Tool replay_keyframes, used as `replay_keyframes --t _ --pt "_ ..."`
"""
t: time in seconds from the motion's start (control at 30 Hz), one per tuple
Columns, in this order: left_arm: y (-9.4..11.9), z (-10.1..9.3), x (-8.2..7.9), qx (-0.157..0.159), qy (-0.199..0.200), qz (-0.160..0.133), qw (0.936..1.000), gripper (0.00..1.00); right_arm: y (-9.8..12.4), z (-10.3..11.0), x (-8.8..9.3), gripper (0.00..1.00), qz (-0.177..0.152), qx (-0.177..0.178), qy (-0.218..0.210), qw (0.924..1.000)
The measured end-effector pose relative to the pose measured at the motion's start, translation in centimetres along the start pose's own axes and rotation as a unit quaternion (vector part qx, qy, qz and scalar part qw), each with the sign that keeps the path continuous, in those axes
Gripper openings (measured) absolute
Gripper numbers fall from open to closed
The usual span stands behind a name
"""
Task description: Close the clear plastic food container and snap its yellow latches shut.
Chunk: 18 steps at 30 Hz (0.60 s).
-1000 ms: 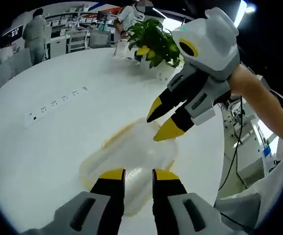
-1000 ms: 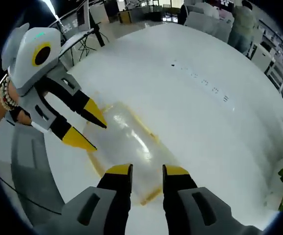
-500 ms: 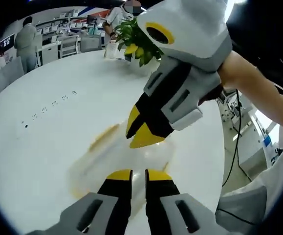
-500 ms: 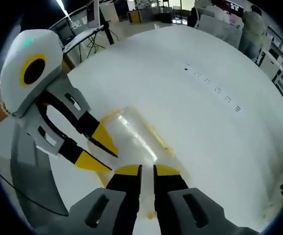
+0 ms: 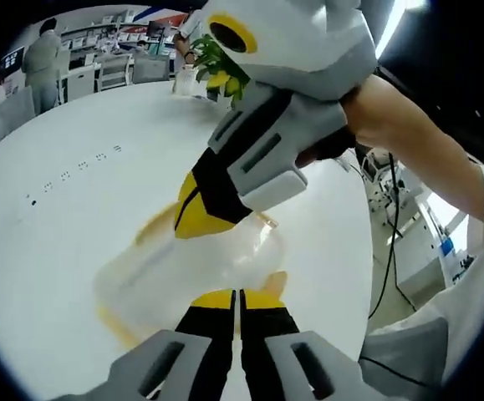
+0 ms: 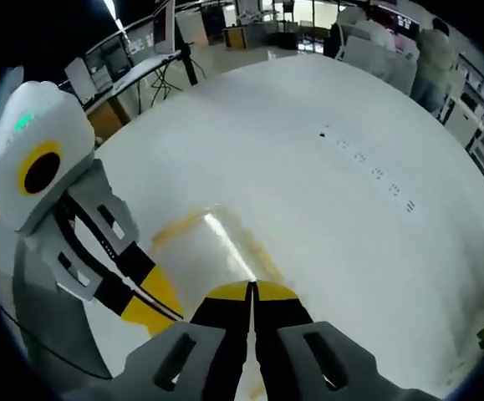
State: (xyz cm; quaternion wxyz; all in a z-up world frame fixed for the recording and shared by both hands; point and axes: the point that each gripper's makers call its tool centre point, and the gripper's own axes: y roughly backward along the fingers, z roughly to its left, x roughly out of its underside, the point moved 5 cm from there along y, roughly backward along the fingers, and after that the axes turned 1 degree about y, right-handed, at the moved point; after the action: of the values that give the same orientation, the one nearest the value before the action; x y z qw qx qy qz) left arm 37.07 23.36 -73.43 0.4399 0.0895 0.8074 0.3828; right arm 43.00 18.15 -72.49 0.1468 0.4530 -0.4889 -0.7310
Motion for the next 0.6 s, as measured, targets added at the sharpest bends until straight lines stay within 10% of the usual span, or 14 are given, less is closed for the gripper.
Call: replay_keyframes --t 0.6 --pt "0.4 -0.5 0.4 0.012 -0.006 -0.002 0.9999 0.00 -1.6 -2.5 -1.2 0.00 -0.020 0.035 -0.014 0.9991"
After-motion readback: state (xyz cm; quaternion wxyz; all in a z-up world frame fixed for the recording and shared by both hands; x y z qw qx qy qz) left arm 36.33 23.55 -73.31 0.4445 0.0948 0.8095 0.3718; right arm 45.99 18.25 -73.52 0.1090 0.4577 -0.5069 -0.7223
